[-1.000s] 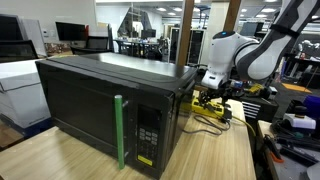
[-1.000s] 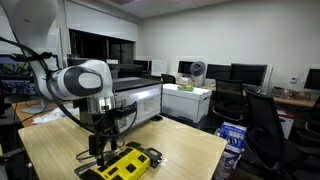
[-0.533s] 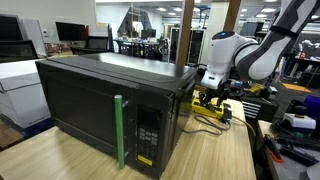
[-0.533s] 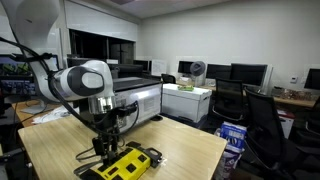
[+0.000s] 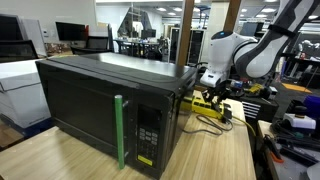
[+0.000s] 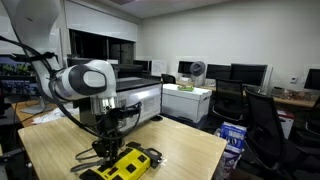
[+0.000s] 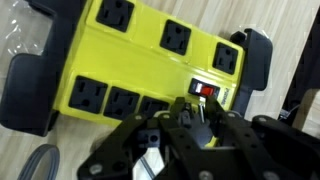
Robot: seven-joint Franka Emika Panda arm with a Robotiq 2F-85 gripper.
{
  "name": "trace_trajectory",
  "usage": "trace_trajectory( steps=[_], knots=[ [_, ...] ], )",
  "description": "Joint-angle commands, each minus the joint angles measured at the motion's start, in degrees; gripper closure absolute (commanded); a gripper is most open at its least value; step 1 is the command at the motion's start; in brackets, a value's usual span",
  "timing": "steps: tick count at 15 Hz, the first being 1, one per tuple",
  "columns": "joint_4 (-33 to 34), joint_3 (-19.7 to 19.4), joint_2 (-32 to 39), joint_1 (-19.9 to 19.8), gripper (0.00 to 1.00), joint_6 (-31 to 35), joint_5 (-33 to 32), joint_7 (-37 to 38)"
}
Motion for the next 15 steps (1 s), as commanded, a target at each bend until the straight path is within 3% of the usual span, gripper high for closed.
trace_trajectory(
  steps=[1,15],
  knots=[
    [2.1,0.1,1.7,-1.3,0.92,-3.8,1.8,4.0],
    [19.7,0.3,10.9,-5.2,0.92,-10.0,19.5,7.6]
  ],
)
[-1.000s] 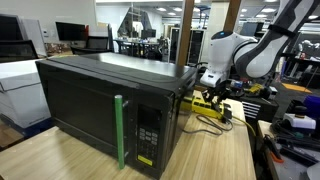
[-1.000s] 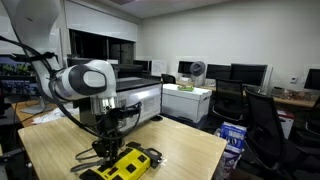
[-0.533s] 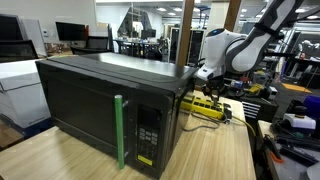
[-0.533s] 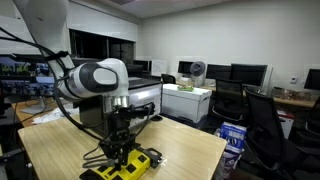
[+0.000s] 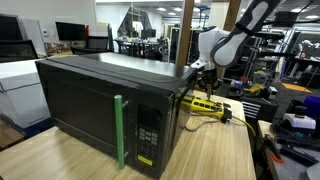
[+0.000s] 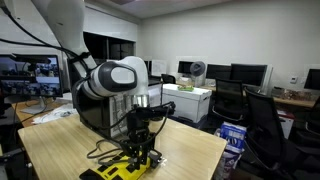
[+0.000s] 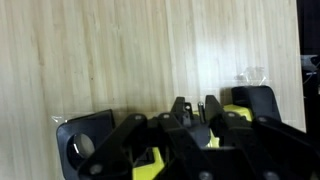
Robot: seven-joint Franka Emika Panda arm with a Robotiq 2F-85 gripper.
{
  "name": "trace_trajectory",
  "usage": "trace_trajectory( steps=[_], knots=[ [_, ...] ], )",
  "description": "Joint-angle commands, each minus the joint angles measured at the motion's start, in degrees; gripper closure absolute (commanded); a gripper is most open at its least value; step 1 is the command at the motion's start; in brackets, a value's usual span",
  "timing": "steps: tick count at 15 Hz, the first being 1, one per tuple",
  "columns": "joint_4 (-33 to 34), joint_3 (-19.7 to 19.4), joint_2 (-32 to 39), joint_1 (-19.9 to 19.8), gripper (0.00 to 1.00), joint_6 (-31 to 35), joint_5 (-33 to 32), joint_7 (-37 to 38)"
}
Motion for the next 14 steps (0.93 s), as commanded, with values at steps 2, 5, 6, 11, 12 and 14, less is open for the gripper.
trace_trajectory(
  steps=[2,5,6,11,12,14],
  knots=[
    [3.7,0.5,3.5,-0.9,0.92,-2.7,4.1,1.6],
    [4.9,0.2,5.7,-1.5,0.92,-3.2,4.9,2.3],
    [5.8,-0.2,6.8,-1.8,0.92,-3.4,5.1,3.2],
    [7.9,-0.6,10.8,-3.0,0.92,-4.2,4.9,6.8],
    [8.1,-0.5,11.7,-3.2,0.92,-4.4,4.9,7.3],
    [8.1,-0.1,12.9,-3.5,0.92,-4.5,5.0,7.6]
  ],
)
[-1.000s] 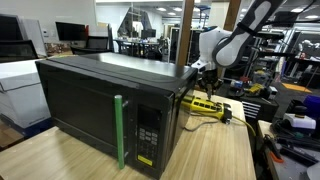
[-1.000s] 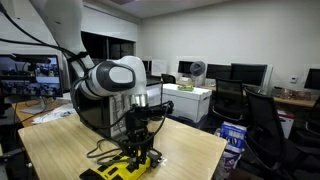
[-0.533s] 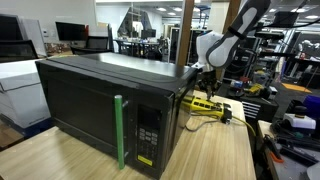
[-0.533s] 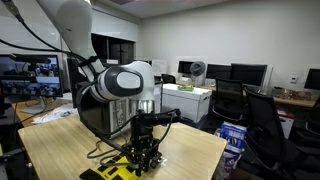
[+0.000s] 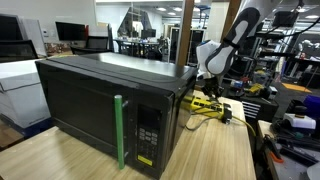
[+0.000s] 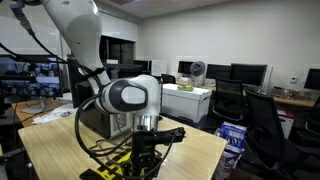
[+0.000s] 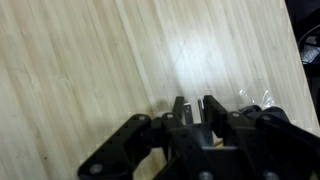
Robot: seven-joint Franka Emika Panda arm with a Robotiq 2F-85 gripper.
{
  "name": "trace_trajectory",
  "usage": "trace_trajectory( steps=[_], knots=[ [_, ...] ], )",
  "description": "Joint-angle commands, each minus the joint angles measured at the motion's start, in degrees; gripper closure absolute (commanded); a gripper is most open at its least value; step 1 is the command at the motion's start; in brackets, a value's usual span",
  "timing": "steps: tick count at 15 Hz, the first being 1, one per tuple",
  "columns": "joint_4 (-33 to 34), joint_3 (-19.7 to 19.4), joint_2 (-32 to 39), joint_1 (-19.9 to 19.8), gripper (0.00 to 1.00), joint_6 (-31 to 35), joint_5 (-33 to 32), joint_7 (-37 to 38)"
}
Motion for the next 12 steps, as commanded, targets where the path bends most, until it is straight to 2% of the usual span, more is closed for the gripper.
trace_trajectory(
  steps=[1,3,4,6,12],
  knots=[
    [1.2,0.9,2.7,-0.6,0.92,-1.0,1.1,1.8],
    [1.5,1.3,2.9,-0.6,0.92,-1.3,1.2,2.0],
    [1.4,1.4,2.6,-0.6,0.48,-1.8,1.2,1.8],
    [1.0,1.4,1.6,-0.6,0.41,-2.7,1.2,1.8],
    [0.0,1.3,-0.8,-0.8,0.01,-3.7,1.3,2.3]
  ],
)
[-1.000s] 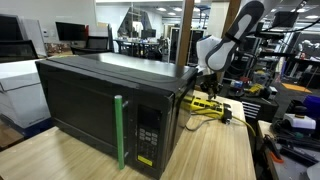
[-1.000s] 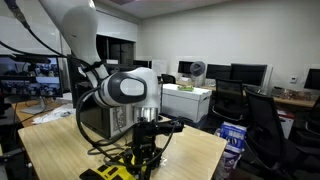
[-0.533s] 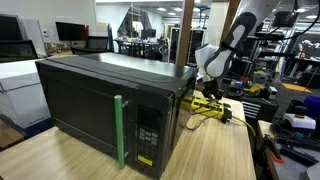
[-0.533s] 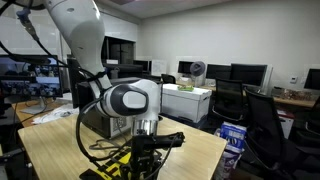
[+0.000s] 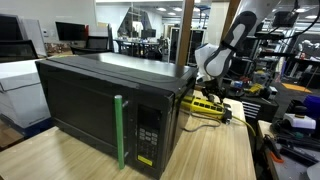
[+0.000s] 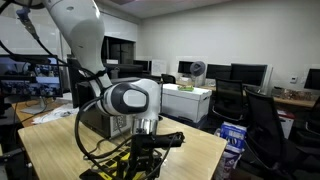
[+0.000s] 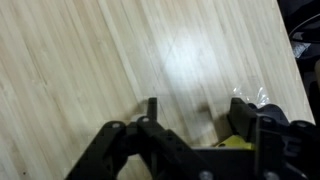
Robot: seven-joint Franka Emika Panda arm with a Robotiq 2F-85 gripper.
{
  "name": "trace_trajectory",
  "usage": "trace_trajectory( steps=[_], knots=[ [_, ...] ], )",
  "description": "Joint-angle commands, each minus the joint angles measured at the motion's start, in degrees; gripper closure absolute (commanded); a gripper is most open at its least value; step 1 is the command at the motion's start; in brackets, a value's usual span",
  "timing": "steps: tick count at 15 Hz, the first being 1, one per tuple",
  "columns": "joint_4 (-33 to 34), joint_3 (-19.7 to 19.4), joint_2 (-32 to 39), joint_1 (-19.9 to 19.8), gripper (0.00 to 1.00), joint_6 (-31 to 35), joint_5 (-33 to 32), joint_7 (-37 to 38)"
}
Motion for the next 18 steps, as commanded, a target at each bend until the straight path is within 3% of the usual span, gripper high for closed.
trace_trajectory(
  steps=[1,8,13,18],
  knots=[
    [-1.1,0.8,-2.7,-0.6,0.0,-1.0,1.0,0.3],
    [-2.9,1.6,-9.9,0.2,0.0,-2.4,-0.2,-3.5],
    [-4.8,3.1,-14.9,0.3,0.0,-6.1,0.6,-9.9],
    [-8.3,3.9,-17.8,0.2,0.0,-5.3,1.7,-16.9]
  ],
)
